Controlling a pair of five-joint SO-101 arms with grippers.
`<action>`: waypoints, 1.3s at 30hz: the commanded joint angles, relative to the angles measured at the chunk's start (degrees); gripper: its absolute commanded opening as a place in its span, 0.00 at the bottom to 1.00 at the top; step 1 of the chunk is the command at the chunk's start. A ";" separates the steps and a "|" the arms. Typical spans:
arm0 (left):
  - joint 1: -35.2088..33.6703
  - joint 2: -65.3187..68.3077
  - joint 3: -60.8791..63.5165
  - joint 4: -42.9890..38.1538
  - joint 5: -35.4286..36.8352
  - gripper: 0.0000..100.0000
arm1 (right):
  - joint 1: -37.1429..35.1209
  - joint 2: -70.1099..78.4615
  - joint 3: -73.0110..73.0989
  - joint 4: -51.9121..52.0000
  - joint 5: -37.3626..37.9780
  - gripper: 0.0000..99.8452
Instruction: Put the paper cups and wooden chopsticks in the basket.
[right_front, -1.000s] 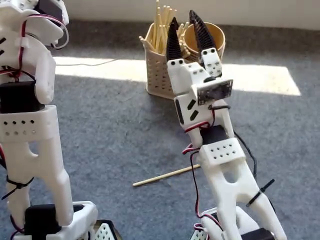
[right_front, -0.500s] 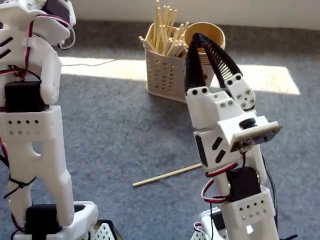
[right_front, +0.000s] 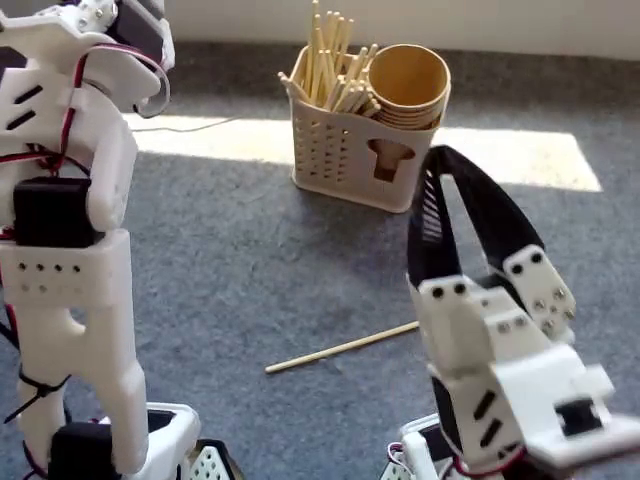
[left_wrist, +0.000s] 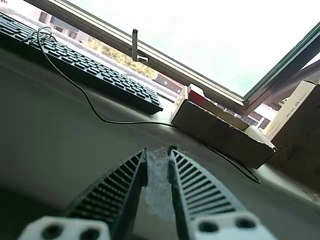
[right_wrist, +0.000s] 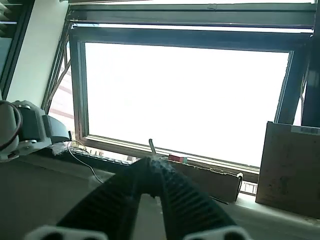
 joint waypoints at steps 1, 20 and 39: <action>4.53 -6.37 -1.19 1.58 -4.84 0.09 | -0.48 -5.67 -0.13 2.77 0.70 0.01; 34.07 -17.19 20.09 9.93 -28.13 0.09 | -0.57 -17.89 -2.51 11.47 -6.42 0.01; 49.19 -20.79 62.73 4.48 -31.82 0.14 | -0.48 -17.63 -18.51 27.74 -13.36 0.01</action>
